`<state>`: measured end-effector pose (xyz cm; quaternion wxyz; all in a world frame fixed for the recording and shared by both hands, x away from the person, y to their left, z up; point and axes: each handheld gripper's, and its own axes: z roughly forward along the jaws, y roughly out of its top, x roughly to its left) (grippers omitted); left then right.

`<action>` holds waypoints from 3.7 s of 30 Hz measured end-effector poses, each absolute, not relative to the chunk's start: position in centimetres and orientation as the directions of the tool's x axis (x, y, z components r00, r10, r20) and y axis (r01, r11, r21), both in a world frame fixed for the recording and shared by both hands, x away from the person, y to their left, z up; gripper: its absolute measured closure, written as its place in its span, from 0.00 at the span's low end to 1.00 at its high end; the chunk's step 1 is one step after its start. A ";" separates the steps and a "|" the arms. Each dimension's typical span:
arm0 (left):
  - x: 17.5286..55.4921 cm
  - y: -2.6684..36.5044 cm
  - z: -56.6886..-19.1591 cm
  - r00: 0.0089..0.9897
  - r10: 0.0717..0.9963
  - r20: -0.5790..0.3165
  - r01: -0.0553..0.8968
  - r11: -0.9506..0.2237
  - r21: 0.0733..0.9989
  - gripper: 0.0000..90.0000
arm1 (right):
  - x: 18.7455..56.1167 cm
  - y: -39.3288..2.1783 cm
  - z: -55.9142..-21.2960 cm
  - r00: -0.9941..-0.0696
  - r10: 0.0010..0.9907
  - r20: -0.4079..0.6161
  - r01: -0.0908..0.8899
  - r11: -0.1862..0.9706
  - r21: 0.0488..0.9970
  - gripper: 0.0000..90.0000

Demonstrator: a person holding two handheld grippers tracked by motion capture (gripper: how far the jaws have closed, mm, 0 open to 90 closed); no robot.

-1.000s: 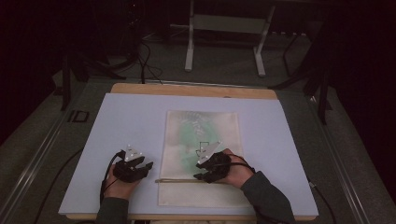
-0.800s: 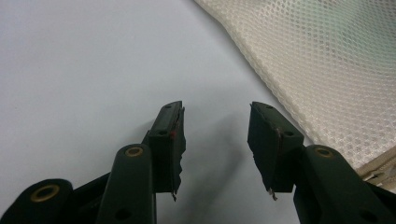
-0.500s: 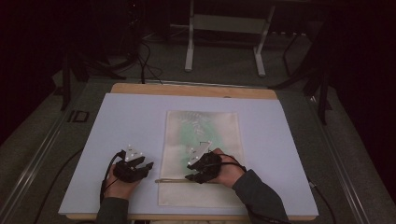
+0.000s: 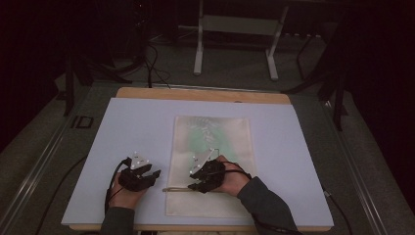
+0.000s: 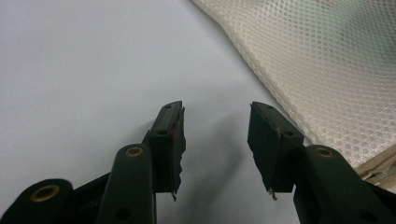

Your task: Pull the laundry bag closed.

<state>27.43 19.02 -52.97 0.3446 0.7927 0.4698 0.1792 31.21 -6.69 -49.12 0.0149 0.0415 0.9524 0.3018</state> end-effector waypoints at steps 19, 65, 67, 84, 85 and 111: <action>27.4 19.1 -52.9 0.497 0.867 -0.041 0.618 -0.321 0.718 0.61 | 31.1 -4.7 -49.5 -0.998 0.059 0.002 0.050 0.819 0.571 0.67; 27.4 19.3 -52.8 0.494 0.869 -0.045 0.617 -0.313 0.722 0.61 | 30.1 0.1 -50.3 -1.000 0.006 0.030 0.023 0.802 0.597 0.79; 27.4 19.3 -52.8 0.490 0.870 -0.046 0.618 -0.310 0.723 0.61 | 30.1 0.6 -50.4 -0.999 0.010 0.031 0.026 0.803 0.596 0.82; 27.4 19.5 -52.8 0.489 0.871 -0.050 0.618 -0.306 0.724 0.61 | 30.2 2.5 -51.6 -0.999 0.033 0.003 0.029 0.829 0.558 0.84; 27.4 19.5 -52.8 0.489 0.871 -0.050 0.619 -0.305 0.724 0.61 | 30.2 2.5 -51.7 -1.000 0.030 0.003 0.026 0.832 0.554 0.84; 27.4 19.5 -52.8 0.488 0.872 -0.050 0.620 -0.306 0.722 0.61 | 29.8 0.7 -50.3 -0.998 0.055 0.009 0.048 0.774 0.632 0.90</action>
